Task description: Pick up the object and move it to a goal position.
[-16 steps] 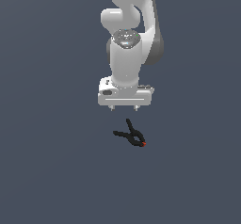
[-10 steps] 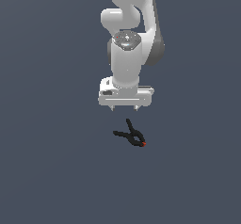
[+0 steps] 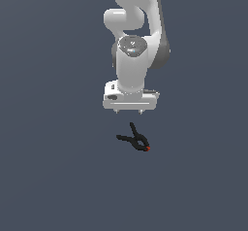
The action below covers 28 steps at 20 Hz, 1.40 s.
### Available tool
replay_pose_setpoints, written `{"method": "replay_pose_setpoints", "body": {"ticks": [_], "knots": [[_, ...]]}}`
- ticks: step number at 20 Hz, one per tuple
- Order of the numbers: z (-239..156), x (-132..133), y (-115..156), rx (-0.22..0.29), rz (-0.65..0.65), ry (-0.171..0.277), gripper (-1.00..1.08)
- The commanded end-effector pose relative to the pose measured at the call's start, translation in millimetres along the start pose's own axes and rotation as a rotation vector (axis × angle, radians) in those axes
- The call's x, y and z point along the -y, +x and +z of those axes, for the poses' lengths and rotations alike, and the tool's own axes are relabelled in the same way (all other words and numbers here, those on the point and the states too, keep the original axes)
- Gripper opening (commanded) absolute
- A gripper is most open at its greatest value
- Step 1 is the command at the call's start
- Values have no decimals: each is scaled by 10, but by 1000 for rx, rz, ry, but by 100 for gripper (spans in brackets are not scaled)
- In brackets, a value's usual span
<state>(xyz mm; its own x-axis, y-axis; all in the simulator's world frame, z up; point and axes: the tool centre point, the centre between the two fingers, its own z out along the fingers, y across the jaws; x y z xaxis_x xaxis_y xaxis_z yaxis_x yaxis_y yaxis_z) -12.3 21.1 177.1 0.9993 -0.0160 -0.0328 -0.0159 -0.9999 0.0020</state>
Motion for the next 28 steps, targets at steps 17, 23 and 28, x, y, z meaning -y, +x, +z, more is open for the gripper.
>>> {"method": "replay_pose_setpoints", "body": {"ticks": [17, 23, 28], "knots": [[257, 81, 163, -5, -220, -12, 100], [471, 155, 283, -10, -396, -16, 100], [663, 224, 379, -15, -550, -17, 100]]}}
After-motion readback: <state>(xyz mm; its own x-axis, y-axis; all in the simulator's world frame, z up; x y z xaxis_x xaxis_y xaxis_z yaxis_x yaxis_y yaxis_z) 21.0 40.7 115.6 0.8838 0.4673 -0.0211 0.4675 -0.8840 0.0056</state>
